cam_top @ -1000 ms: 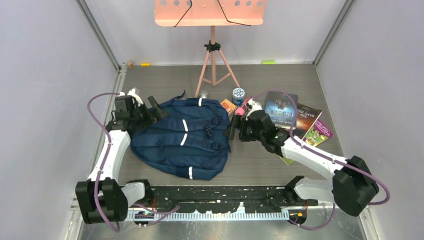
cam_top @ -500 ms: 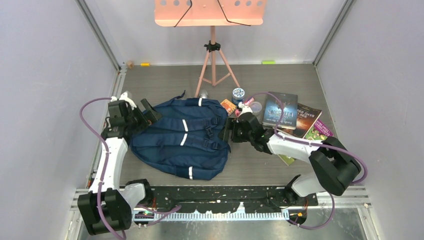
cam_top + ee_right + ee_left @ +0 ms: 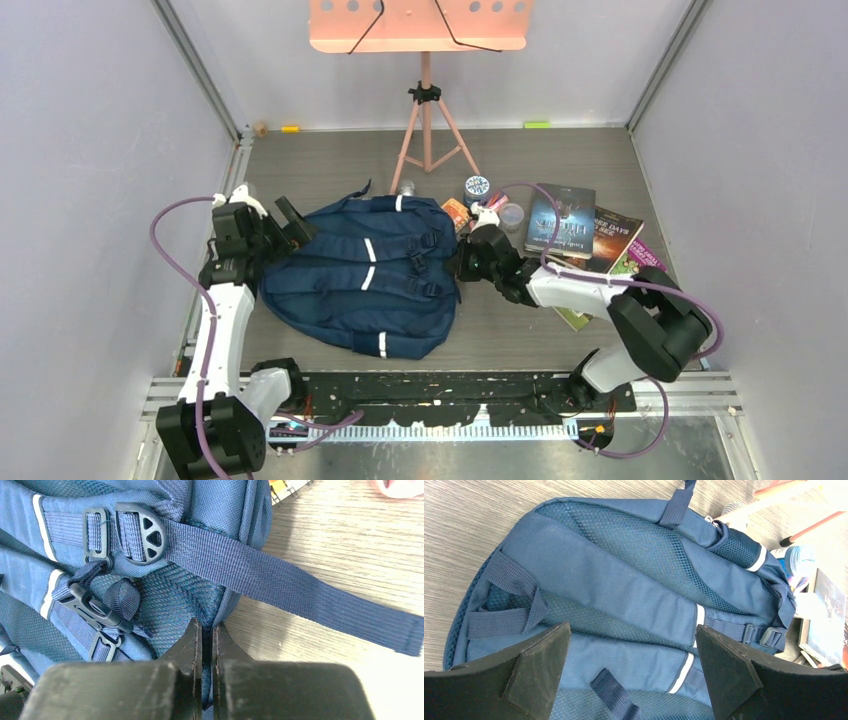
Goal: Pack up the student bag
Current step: Move the student bag to the center of the board, then adjust the student bag at the center of the board.
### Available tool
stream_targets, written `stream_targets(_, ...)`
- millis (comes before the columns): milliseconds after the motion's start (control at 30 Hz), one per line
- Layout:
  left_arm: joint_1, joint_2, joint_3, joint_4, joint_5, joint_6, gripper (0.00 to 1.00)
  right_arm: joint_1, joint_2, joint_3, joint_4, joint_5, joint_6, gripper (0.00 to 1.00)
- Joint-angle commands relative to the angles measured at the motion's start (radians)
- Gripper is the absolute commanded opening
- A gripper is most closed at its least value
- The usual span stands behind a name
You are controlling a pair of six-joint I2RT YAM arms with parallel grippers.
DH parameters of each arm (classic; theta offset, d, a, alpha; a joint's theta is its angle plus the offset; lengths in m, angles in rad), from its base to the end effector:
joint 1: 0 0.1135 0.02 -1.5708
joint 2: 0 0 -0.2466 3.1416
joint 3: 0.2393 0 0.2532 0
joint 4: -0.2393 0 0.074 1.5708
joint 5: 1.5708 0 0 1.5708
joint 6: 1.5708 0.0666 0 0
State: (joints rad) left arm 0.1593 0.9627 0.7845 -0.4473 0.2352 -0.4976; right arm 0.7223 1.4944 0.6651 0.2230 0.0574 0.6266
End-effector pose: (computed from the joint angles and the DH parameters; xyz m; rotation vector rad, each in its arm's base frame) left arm 0.2437 0.0234 0.2501 -0.5860 2.1331 -0.4472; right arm 0.2479 0.2133 0.1385 -0.0743 2.2626 0.6892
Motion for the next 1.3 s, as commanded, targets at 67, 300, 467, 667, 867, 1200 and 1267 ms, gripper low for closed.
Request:
stream_targets(67,0.006,-0.016,0.014,-0.02,0.093,0.006,1.0,0.002,-0.216,0.142,-0.252,0.292,-0.098,0.01)
stream_targets(300,0.006,-0.01,-0.035,-0.041,0.196,-0.023,1.0,-0.103,-0.268,0.206,-0.49,0.396,-0.209,0.01)
stream_targets(467,0.006,-0.055,-0.124,-0.029,0.203,-0.069,1.0,-0.249,-0.255,0.192,-0.51,0.253,-0.168,0.01)
stream_targets(667,0.006,-0.054,-0.232,0.043,0.264,-0.137,0.99,-0.26,-0.249,0.193,-0.507,0.235,-0.174,0.01)
stream_targets(867,0.006,0.013,-0.323,0.189,0.343,-0.22,0.8,-0.259,-0.257,0.185,-0.506,0.225,-0.167,0.01)
stream_targets(1200,0.006,0.135,-0.362,0.304,0.328,-0.21,0.67,-0.259,-0.272,0.183,-0.505,0.203,-0.159,0.01)
stream_targets(1267,0.005,0.167,-0.352,0.311,0.34,-0.192,0.66,-0.259,-0.273,0.183,-0.505,0.2,-0.159,0.01)
